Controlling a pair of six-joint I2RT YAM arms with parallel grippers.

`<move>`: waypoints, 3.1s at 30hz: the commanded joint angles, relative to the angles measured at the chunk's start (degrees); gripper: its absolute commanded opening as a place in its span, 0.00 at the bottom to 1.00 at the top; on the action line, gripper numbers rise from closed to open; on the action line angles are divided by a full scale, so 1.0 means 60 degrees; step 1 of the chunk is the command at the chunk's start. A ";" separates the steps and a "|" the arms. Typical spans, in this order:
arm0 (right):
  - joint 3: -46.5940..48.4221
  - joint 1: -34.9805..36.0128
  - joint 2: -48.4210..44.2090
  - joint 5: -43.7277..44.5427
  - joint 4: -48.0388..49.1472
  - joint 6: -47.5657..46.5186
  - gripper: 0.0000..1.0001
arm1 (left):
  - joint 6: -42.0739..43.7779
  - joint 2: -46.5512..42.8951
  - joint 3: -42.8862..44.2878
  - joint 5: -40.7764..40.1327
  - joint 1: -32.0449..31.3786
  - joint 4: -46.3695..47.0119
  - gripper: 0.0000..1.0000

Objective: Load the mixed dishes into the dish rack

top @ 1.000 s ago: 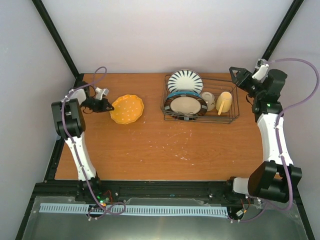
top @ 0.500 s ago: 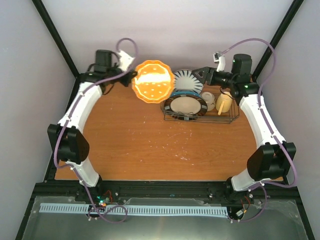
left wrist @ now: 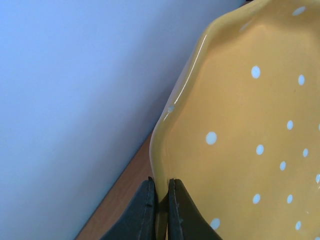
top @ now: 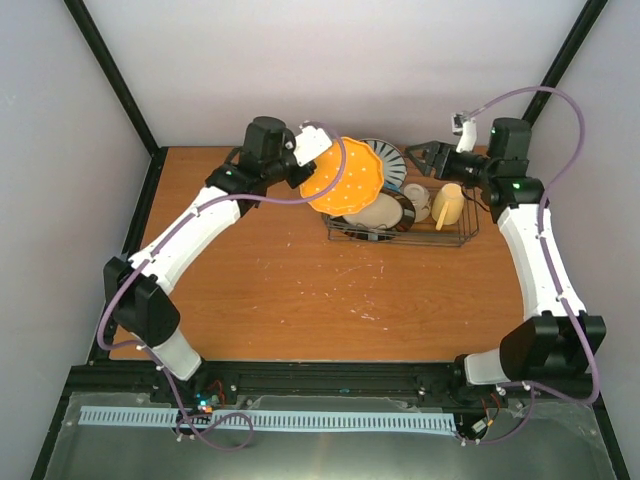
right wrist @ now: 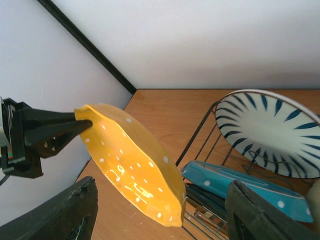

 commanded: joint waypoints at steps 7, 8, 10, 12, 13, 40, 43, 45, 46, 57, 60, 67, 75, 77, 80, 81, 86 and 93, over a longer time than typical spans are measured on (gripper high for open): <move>-0.0424 -0.0402 -0.0832 0.0279 0.0226 0.0013 0.68 | 0.1331 0.0486 0.0721 -0.1399 -0.1436 0.3212 0.01; -0.0465 -0.0431 -0.0882 0.0278 0.0239 0.0000 0.68 | 0.1492 0.0545 0.0599 -0.1540 -0.1595 0.3439 0.01; -0.0532 -0.0479 -0.0970 0.0290 0.0230 -0.0019 0.68 | 0.1889 0.0638 0.0257 -0.1871 -0.1867 0.4010 0.01; -0.0631 -0.0522 -0.1059 0.0306 0.0242 -0.0041 0.68 | 0.2215 0.0794 0.0044 -0.2058 -0.2053 0.4296 0.01; -0.0660 -0.0543 -0.1101 0.0310 0.0231 -0.0058 0.68 | 0.2254 0.0884 0.0000 -0.2153 -0.2114 0.4318 0.01; -0.0943 -0.0605 -0.1369 0.0392 0.0182 -0.0197 0.67 | 0.4256 0.0375 -0.4852 -0.3892 -0.2917 0.8775 0.01; -0.0931 -0.0607 -0.1364 0.0362 0.0197 -0.0169 0.67 | 0.4837 0.0262 -0.5152 -0.3925 -0.2921 0.9563 0.01; -0.0932 -0.0619 -0.1301 0.0277 0.0293 -0.0092 0.67 | 0.5313 0.0400 -0.4917 -0.4004 -0.2914 0.9851 0.01; -0.0906 -0.0619 -0.1270 0.0228 0.0333 -0.0074 0.67 | 0.5489 0.0482 -0.4764 -0.4044 -0.2908 0.9936 0.01; -0.1034 -0.0608 -0.1362 0.0241 0.0316 -0.0108 0.67 | 0.4595 0.0258 -0.5681 -0.3985 -0.2996 0.9232 0.01; -0.1121 -0.0612 -0.1416 0.0248 0.0318 -0.0106 0.67 | 0.4333 0.0218 -0.5997 -0.4045 -0.3091 0.9054 0.01; -0.1301 -0.0618 -0.1557 0.0261 0.0301 -0.0111 0.67 | 0.3343 0.0356 -0.6292 -0.3886 -0.3269 0.8533 0.01; -0.1380 -0.0619 -0.1604 0.0248 0.0323 -0.0111 0.67 | 0.3561 0.1238 -0.5639 -0.3494 -0.3452 0.8729 0.09; -0.1386 -0.0619 -0.1636 0.0268 0.0319 -0.0147 0.67 | 0.3939 0.1478 -0.5372 -0.3524 -0.3492 0.9047 0.03; -0.1385 -0.0624 -0.1669 0.0343 0.0247 -0.0217 0.67 | 0.4320 0.1719 -0.5000 -0.3491 -0.3493 0.9323 0.02; -0.1380 -0.0633 -0.1670 0.0344 0.0228 -0.0245 0.67 | 0.4431 0.1765 -0.4990 -0.3435 -0.3493 0.9425 0.02; -0.1420 -0.0649 -0.1713 0.0364 0.0174 -0.0338 0.67 | 0.4443 0.1862 -0.5208 -0.3543 -0.3504 0.9404 0.02; -0.1546 -0.0643 -0.1785 0.0358 0.0177 -0.0362 0.68 | 0.4235 0.1176 -0.6466 -0.4328 -0.3504 0.9301 0.01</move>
